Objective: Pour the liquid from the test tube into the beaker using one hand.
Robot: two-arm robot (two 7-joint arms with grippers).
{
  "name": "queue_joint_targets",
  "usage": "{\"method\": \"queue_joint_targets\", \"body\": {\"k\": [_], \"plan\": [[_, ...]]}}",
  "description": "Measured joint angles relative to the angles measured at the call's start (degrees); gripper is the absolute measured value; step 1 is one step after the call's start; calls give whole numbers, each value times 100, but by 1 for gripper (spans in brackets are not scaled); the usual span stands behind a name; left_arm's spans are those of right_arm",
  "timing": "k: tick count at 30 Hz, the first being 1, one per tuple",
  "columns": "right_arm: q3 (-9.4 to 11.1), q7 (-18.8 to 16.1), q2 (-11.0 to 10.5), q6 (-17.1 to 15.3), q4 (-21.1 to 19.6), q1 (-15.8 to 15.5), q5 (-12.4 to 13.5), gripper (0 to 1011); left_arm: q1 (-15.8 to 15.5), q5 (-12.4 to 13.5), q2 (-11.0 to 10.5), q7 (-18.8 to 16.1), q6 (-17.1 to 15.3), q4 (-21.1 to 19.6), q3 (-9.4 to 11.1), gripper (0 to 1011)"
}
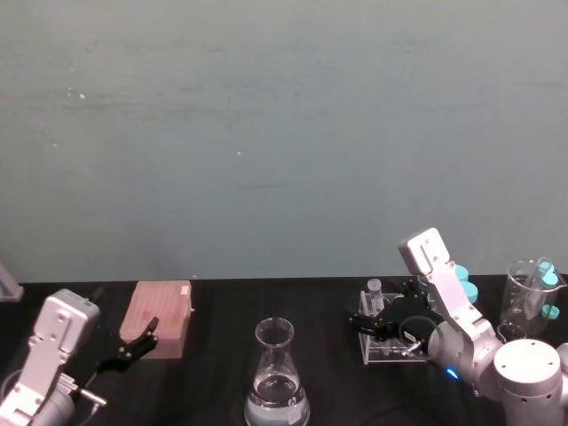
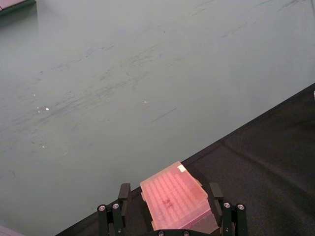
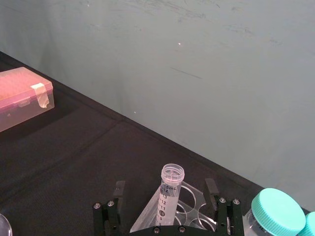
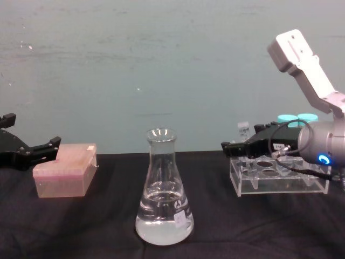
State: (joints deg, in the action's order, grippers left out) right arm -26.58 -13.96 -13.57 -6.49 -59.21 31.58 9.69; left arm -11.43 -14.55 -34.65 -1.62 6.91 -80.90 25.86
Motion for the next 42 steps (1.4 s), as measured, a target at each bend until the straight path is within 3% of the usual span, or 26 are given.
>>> {"method": "queue_joint_targets", "body": {"k": [14, 27, 32, 42], "plan": [[187, -158, 107, 65, 39, -64, -111, 1000, 0, 0, 0, 0, 0, 0, 0, 1000], [204, -175, 117, 92, 31, -76, -142, 999, 0, 0, 0, 0, 0, 0, 0, 1000], [202, -175, 115, 92, 28, -75, -136, 908, 0, 0, 0, 0, 0, 0, 0, 1000], [197, -174, 112, 90, 27, -74, -130, 611, 0, 0, 0, 0, 0, 0, 0, 1000]]}}
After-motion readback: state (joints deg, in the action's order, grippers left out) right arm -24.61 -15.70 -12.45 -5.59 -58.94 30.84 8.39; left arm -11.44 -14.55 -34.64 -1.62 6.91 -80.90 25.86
